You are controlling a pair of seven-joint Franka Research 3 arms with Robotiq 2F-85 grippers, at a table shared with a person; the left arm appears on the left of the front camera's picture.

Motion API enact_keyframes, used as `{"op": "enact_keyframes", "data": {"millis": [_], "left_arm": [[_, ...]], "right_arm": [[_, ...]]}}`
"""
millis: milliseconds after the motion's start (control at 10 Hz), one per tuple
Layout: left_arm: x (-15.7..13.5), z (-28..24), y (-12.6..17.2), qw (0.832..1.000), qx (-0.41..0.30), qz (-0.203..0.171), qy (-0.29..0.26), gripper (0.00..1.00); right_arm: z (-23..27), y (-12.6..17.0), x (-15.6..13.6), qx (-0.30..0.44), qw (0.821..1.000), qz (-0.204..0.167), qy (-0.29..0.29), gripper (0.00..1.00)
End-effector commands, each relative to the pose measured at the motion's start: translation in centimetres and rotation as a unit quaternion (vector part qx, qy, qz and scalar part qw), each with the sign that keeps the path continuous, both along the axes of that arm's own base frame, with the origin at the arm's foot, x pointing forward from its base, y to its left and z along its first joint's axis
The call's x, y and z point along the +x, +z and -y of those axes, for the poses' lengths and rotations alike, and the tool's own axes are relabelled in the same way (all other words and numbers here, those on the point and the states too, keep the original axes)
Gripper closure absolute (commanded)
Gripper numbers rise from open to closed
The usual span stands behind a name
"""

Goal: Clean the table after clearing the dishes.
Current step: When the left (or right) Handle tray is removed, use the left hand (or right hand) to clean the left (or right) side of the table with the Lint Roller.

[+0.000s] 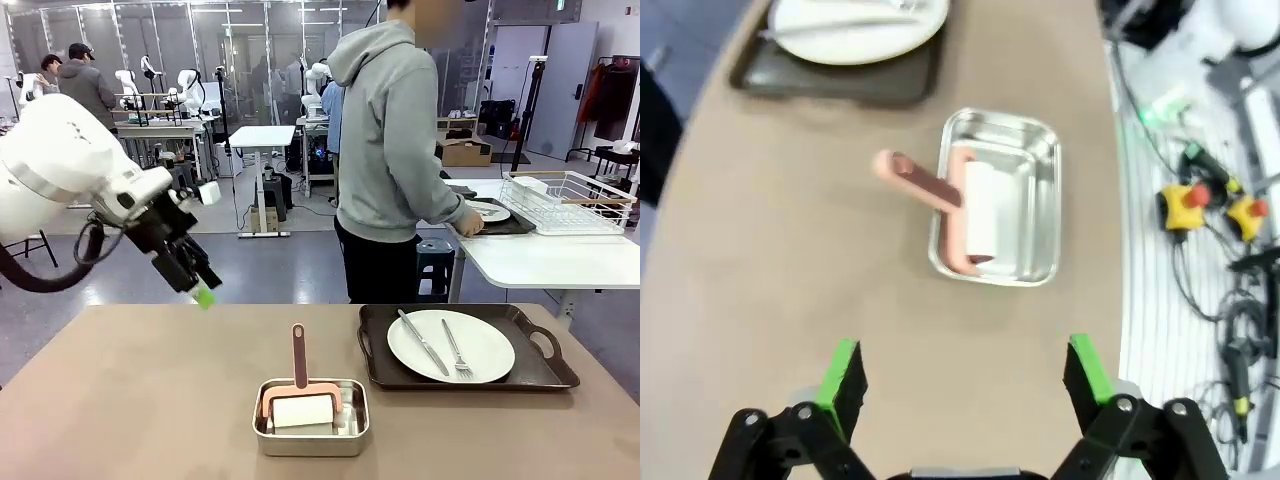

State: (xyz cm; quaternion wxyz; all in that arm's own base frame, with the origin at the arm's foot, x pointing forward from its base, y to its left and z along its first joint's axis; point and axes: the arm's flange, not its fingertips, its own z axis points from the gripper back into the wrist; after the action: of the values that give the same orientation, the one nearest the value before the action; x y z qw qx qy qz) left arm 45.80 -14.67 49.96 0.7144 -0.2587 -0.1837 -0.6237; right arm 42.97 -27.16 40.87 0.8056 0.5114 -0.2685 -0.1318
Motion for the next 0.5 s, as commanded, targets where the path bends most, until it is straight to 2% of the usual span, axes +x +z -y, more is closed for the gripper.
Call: {"op": "enact_keyframes", "data": {"millis": [0,100,200,400], "left_arm": [[-1.7,-0.4,-0.7,1.000,0.003,0.003,-0.011,0.00],[-1.7,-0.9,-0.2,1.000,-0.017,-0.026,0.002,0.00],[-0.9,0.8,-1.0,1.000,0.003,-0.008,-0.013,0.00],[-0.9,0.8,-1.0,1.000,0.003,-0.008,-0.013,0.00]], "right_arm": [[-0.1,0.2,-0.2,0.002,1.000,0.002,0.001,0.00],[-0.1,0.2,-0.2,0.002,1.000,0.002,0.001,0.00],[-0.1,0.2,-0.2,0.002,1.000,0.002,0.001,0.00],[-0.1,0.2,-0.2,0.002,1.000,0.002,0.001,0.00]]}}
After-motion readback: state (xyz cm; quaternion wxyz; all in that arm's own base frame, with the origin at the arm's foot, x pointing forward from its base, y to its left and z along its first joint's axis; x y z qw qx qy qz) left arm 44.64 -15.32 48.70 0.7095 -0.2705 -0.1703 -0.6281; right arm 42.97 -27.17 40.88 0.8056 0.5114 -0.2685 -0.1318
